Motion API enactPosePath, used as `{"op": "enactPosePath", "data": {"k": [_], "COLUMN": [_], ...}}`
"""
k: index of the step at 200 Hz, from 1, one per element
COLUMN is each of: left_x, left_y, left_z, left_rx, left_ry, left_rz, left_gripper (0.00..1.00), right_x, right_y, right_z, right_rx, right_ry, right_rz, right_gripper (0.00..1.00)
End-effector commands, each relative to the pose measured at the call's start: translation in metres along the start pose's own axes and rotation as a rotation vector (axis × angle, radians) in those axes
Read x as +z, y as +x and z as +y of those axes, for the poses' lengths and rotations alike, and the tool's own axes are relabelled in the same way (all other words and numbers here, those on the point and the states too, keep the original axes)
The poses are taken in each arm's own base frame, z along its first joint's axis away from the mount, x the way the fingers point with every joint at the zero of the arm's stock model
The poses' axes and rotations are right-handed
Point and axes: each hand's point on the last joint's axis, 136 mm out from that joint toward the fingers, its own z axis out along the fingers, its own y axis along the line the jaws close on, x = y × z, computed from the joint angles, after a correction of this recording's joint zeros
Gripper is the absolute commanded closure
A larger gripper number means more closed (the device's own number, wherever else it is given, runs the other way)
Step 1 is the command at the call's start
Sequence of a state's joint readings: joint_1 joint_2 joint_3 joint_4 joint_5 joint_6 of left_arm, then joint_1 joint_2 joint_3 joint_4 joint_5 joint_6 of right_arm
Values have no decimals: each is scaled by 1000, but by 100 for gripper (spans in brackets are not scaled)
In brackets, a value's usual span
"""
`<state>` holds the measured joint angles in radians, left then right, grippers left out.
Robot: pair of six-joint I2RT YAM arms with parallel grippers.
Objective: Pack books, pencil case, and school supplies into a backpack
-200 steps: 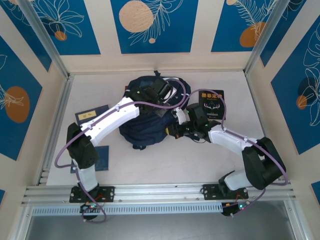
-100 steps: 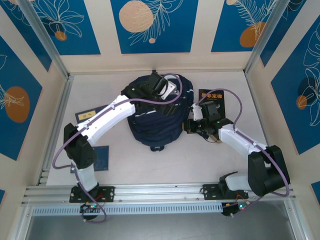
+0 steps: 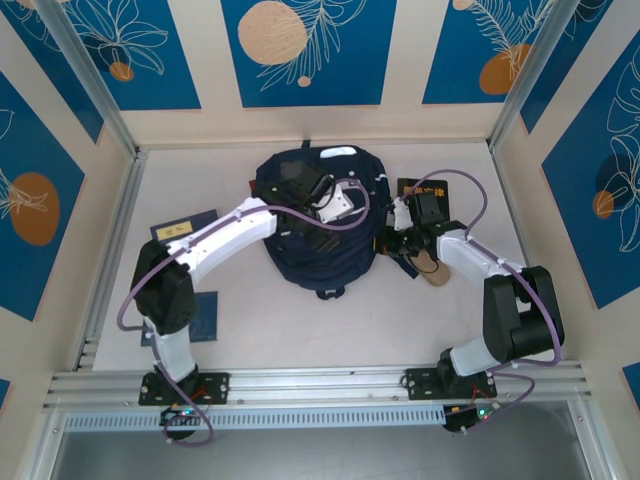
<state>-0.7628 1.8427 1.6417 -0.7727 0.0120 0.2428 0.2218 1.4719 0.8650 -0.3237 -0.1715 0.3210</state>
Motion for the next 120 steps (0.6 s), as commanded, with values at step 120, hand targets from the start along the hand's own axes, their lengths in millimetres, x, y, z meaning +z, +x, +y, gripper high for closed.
{"op": "enactPosePath", "data": {"k": [120], "left_x": [57], "left_y": [7], "left_z": [30], "left_rx": [14], "left_ry": [-68], "left_rz": [90], "left_gripper": [56], "right_x": [-10], "right_y": [-6], "right_z": [14], "right_rx": [-32], "right_ry": [-61], "right_rz": [-11], "right_gripper": [100]}}
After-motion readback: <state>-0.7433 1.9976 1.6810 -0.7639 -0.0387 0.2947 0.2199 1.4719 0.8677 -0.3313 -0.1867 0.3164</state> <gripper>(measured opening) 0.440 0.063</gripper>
